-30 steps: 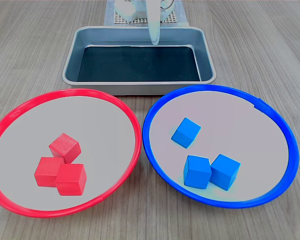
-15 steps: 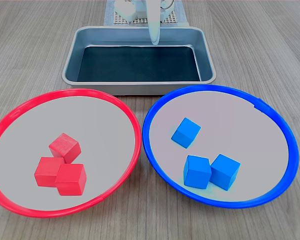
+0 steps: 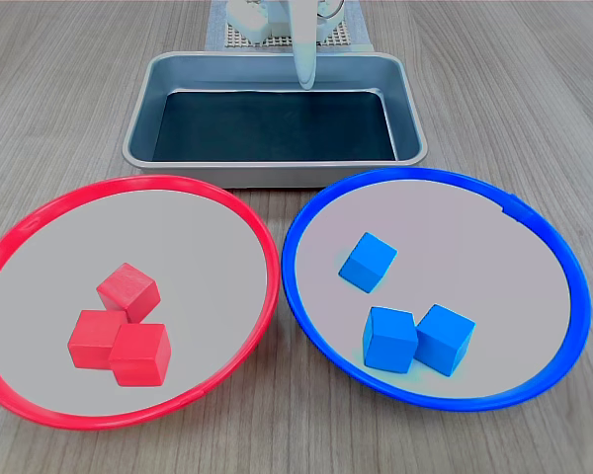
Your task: Relocate any red block in the blue dish to the red dish, correcting any misplacement.
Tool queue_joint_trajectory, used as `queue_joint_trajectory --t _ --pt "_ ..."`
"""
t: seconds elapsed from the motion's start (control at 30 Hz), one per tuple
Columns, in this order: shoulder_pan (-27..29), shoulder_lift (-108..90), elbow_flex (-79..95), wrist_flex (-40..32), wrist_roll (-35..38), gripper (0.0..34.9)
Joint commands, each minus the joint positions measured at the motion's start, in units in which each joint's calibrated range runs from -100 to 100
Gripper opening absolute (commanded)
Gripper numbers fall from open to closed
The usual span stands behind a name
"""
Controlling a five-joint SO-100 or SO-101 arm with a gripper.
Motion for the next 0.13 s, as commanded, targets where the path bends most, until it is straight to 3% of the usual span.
queue_joint_trajectory --t 0.0,0.1 --pt "0.3 0.2 -0.3 0.1 0.2 0.4" --pt "0.3 0.2 -0.3 0.1 0.2 0.4"
